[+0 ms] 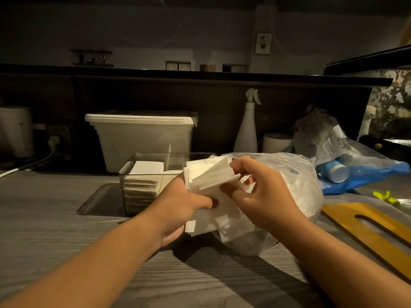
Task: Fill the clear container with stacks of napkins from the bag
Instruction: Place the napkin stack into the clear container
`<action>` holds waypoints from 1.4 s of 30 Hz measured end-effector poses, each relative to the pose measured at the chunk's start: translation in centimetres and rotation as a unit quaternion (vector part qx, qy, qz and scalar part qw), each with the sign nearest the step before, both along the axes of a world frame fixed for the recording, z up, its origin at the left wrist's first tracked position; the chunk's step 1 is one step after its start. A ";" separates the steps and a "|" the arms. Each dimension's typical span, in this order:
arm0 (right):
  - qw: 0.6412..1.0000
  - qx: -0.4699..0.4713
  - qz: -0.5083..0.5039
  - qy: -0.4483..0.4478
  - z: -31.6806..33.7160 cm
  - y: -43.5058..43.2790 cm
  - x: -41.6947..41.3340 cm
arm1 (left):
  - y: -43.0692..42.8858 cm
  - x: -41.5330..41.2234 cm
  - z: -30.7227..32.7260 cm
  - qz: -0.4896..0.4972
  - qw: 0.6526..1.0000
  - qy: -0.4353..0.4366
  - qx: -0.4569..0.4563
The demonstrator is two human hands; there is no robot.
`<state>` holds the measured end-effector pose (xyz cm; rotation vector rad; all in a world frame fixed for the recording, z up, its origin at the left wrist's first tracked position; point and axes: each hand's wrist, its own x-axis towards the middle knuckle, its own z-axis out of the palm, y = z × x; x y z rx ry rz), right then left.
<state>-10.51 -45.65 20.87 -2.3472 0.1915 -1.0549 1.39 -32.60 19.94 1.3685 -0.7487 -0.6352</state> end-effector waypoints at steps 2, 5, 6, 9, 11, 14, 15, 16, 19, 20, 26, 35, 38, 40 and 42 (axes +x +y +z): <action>1.000 -0.021 -0.011 -0.013 0.0 0.1 0.0 | 0.1 0.0 0.2 -0.002 1.000 0.016 -0.002; 0.998 -0.043 -0.016 -0.040 0.2 0.2 -0.1 | 0.2 0.2 0.3 0.000 1.000 0.025 0.006; 0.998 -0.043 -0.012 -0.045 0.2 0.2 -0.1 | 0.2 0.3 0.2 -0.001 1.000 0.029 0.009; 0.999 -0.026 -0.010 -0.046 0.0 0.1 0.1 | 0.3 0.3 0.3 0.006 1.000 0.022 0.015; 0.999 0.001 -0.016 -0.032 0.0 0.0 0.2 | 0.3 0.1 0.4 0.012 1.000 -0.001 0.020; 1.000 0.018 -0.022 0.006 0.0 -0.2 0.4 | 0.3 -0.1 0.5 0.004 0.999 -0.031 0.029; 0.999 0.022 -0.020 0.015 0.0 -0.2 0.5 | 0.3 -0.2 0.4 0.000 0.999 -0.038 0.031; 0.999 0.027 -0.017 0.023 -0.1 -0.1 0.5 | 0.2 -0.3 0.4 -0.003 0.998 -0.048 0.033; 0.999 0.023 -0.007 0.021 -0.1 0.0 0.5 | 0.1 -0.4 0.4 0.003 0.997 -0.078 0.029; 1.000 0.011 -0.007 0.009 -0.1 0.0 0.4 | 0.1 -0.4 0.4 0.004 0.996 -0.082 0.027; 0.999 -0.038 -0.007 -0.021 0.1 -0.2 0.3 | 0.3 -0.3 0.7 -0.005 0.999 -0.045 0.008; 0.973 0.213 0.018 -0.091 0.4 -0.7 0.2 | 0.7 -0.2 0.8 -0.047 0.998 0.033 0.021; 0.956 0.269 0.005 -0.114 0.6 -1.1 0.2 | 0.6 -0.3 0.8 -0.042 0.998 0.035 0.023; 0.942 0.308 -0.003 -0.135 0.9 -1.5 0.0 | 0.6 -0.3 0.8 -0.028 0.999 0.032 0.023; 0.920 0.357 0.000 -0.164 1.4 -1.8 -0.2 | 0.6 -0.1 1.0 -0.012 0.999 0.035 0.018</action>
